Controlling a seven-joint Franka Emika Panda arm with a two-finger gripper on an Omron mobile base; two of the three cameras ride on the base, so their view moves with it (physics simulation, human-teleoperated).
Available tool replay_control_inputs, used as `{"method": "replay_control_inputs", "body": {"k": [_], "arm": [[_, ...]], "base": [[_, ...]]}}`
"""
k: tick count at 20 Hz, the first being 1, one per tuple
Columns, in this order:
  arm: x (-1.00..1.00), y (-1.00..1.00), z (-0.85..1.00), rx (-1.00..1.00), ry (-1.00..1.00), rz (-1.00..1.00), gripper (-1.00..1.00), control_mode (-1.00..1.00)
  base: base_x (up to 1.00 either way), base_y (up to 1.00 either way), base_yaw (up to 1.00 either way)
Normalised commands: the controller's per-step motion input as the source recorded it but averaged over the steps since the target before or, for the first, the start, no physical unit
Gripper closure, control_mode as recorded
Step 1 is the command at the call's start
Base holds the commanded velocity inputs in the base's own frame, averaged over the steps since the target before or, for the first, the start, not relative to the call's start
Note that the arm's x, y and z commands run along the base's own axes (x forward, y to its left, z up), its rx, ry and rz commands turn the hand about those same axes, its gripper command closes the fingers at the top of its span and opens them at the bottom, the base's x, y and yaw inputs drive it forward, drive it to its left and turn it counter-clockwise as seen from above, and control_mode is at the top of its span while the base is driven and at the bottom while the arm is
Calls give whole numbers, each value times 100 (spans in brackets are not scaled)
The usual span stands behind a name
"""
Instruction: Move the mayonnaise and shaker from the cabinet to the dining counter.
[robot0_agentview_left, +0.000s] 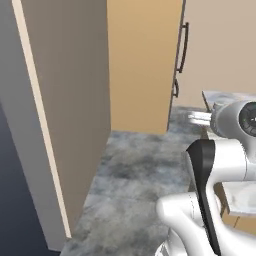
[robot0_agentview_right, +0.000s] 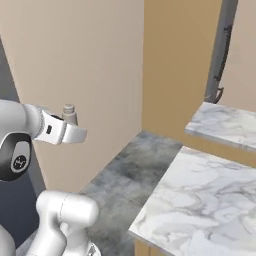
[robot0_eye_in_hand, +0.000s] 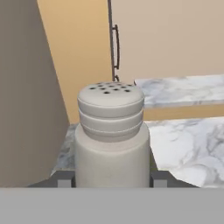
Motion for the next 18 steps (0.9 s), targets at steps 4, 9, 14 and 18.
{"method": "replay_control_inputs", "body": {"k": [4,9,14,18], "arm": [[0,0,0,0,0,0,100,100],[0,0,0,0,0,0,100,100],[0,0,0,0,0,0,100,100],[0,0,0,0,0,0,100,100]], "base": [[46,0,-46],[55,2,-38],[56,38,-20],[53,56,-10]]}}
